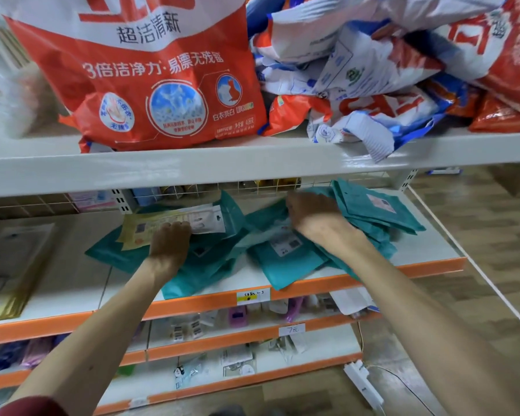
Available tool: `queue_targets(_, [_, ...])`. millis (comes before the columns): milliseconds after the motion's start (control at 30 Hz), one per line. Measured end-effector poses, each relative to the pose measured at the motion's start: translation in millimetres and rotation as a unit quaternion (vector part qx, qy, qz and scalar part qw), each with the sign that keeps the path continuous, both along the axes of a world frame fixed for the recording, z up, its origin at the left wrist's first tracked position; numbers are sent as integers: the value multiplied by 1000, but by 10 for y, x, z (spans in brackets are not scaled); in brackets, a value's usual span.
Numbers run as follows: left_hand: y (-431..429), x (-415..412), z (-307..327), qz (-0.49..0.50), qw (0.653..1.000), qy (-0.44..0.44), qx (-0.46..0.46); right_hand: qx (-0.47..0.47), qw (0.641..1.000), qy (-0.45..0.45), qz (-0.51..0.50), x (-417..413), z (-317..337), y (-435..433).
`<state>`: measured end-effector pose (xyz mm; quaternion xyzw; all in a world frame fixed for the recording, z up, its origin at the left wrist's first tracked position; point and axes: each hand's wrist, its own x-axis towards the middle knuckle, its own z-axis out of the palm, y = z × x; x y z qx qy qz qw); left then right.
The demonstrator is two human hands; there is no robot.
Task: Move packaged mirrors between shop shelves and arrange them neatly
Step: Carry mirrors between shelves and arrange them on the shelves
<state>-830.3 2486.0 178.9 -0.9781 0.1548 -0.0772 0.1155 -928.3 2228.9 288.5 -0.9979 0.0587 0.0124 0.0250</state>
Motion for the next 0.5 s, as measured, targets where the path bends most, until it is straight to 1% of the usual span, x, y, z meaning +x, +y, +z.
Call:
queue_targets(133, [-30,-17,-32,2,1000,-19,-8,97,987,-120,-55,24,202,-125])
queue_targets(200, [-17,-9,-78,-6,999,-37,-17,175,968,-159,-86,42,214,-172])
queue_targets(267, [-10,-6,-79,-14,999,-35,-21,280,937,-174,-119,80,147,-227])
queue_targets(333, [-16,-12,-46,-10,1000,-7,-15,397,886,-154,-184,112,-27,-273])
queue_targets(367, [-14,-9,-42,-9,1000,-3,-10,465,844,-139,-227,130,-142,-302])
queue_targets(433, [-14,-1,-40,-10,1000,1,3,585,741,-103,-312,137,-486,-383])
queue_targets(467, [-14,2,-49,-10,1000,2,17,619,700,-89,-344,112,-685,-418])
queue_targets(500, [-4,7,-85,-7,999,-5,32,623,685,-78,-369,71,-871,-450])
